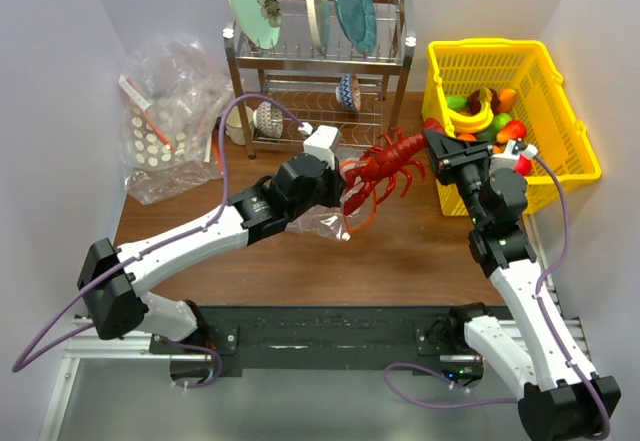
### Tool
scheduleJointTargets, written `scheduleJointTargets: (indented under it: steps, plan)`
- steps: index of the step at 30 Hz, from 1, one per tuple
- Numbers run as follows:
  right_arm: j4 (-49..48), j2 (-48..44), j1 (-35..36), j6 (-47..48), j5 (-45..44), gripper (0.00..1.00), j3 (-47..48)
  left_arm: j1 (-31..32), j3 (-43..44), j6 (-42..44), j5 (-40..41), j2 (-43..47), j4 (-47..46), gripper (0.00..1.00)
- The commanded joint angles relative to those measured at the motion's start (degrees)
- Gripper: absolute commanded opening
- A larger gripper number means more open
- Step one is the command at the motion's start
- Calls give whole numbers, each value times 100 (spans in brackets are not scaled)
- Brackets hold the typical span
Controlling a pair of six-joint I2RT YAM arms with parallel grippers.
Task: Place the food in the zip-top bag and seal the zipper
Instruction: Place the fake lobster at the center of the board.
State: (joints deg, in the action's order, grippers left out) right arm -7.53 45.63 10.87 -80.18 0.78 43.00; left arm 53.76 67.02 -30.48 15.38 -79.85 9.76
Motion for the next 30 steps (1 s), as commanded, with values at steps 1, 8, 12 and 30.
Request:
scheduleJointTargets:
  steps: [1,8,12,30]
  plan:
    - [-548,-177,29,11,11,0,50,12,460,-90,-8,-214,-361,0]
    - [-732,-300,29,266,-69,0,-20,-32,1092,-380,-430,-522,-458,0]
    - [-987,-326,29,537,36,0,15,-137,1646,-459,-570,-925,-169,0]
    - [-1725,-942,29,2050,431,0,-64,-770,1998,-1039,-1959,-1559,96,0]
